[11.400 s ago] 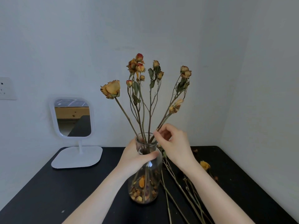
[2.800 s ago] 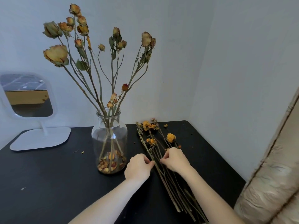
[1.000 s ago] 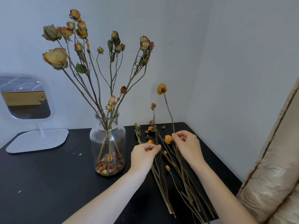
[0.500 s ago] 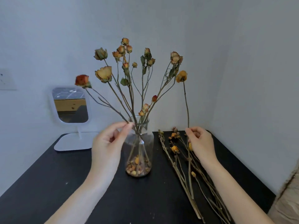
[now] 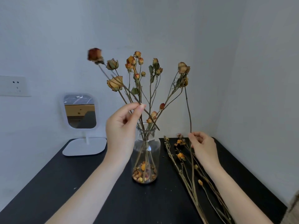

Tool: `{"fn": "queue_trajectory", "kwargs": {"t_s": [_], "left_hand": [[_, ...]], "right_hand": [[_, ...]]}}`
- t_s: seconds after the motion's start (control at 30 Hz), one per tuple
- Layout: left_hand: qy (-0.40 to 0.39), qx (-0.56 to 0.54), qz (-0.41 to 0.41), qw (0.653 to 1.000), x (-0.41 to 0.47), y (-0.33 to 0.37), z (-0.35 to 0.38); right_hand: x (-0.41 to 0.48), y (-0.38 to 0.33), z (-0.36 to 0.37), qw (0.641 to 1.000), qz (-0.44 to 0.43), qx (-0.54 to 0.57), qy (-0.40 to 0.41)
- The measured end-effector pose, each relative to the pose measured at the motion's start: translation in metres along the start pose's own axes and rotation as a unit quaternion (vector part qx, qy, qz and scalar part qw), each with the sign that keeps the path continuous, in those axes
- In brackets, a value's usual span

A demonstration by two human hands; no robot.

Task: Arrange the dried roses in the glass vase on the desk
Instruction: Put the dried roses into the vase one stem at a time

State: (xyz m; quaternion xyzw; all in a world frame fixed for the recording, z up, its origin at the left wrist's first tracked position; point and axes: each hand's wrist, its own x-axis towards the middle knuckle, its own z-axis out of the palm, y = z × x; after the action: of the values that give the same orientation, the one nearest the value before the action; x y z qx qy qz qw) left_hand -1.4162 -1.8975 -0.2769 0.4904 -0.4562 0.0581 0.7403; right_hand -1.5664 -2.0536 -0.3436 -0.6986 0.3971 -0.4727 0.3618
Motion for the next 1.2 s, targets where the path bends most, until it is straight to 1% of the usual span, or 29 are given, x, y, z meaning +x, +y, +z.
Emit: {"fn": "queue_trajectory", "kwargs": {"t_s": [0.1, 0.2, 0.33, 0.43, 0.6, 0.73, 0.87, 1.03, 1.2], "left_hand": [[-0.005, 0.042, 0.016, 0.999, 0.002, -0.003, 0.007], [0.005, 0.080, 0.038, 0.996, 0.005, -0.006, 0.010], [0.017, 0.106, 0.071, 0.992, 0.007, -0.005, 0.010], [0.007, 0.138, 0.086, 0.987, 0.007, -0.006, 0.010], [-0.027, 0.203, 0.061, 0.977, 0.001, -0.021, 0.017], [-0.050, 0.270, 0.058, 0.960, -0.004, -0.031, 0.023], [-0.080, 0.324, 0.032, 0.942, -0.007, -0.039, 0.027], [-0.078, 0.346, 0.033, 0.934, -0.032, -0.057, 0.019], [-0.065, 0.328, -0.043, 0.941, -0.045, -0.084, 0.009]], "right_hand": [[0.001, 0.002, -0.001, 1.000, 0.002, -0.002, 0.003], [0.001, 0.003, -0.001, 1.000, -0.003, -0.005, 0.004], [0.000, 0.004, 0.000, 1.000, -0.009, -0.008, 0.004], [0.000, 0.005, 0.001, 1.000, -0.010, -0.009, 0.004], [-0.002, 0.005, 0.004, 1.000, -0.014, -0.009, 0.000], [-0.002, 0.005, 0.005, 1.000, -0.014, -0.004, 0.001], [-0.003, 0.005, 0.005, 1.000, -0.013, -0.006, -0.001], [0.000, 0.001, 0.005, 1.000, -0.023, -0.008, 0.003], [0.008, -0.013, 0.007, 0.999, -0.043, 0.004, 0.013]]}}
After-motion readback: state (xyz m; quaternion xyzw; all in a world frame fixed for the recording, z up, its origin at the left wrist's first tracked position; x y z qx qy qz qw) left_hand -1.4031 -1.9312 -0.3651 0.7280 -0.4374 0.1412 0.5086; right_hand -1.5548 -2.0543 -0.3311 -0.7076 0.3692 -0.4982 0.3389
